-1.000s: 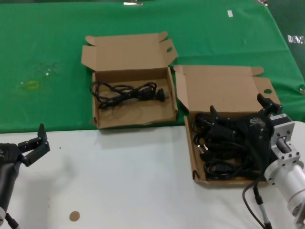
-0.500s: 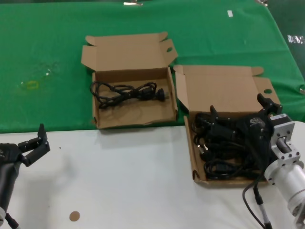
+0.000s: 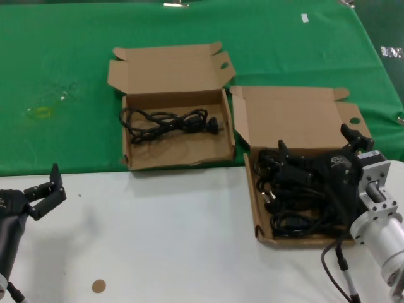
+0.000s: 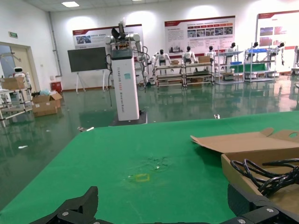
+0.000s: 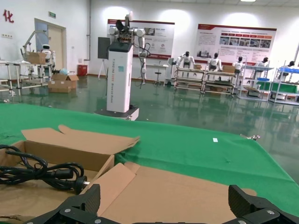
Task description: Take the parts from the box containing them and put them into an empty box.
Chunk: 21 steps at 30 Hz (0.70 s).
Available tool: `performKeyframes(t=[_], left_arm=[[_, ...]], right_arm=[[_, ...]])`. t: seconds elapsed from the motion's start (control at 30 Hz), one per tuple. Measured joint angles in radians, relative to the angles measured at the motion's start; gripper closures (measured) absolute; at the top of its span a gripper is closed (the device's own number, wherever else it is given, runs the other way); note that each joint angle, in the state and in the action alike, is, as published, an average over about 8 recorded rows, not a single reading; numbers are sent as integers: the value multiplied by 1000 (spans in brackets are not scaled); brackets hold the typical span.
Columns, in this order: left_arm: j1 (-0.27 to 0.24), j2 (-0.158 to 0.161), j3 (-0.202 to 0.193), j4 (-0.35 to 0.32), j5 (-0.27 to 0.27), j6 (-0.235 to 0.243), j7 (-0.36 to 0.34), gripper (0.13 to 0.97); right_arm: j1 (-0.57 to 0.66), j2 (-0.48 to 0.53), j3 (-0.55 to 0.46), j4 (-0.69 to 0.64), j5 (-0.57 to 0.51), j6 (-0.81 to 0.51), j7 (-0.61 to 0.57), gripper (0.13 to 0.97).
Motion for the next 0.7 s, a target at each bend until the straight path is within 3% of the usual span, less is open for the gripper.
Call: performKeyframes(t=[0.7], left_arm=[[0,0,0,0,0,0,0,132]], right_arm=[[0,0,0,0,0,0,0,129]])
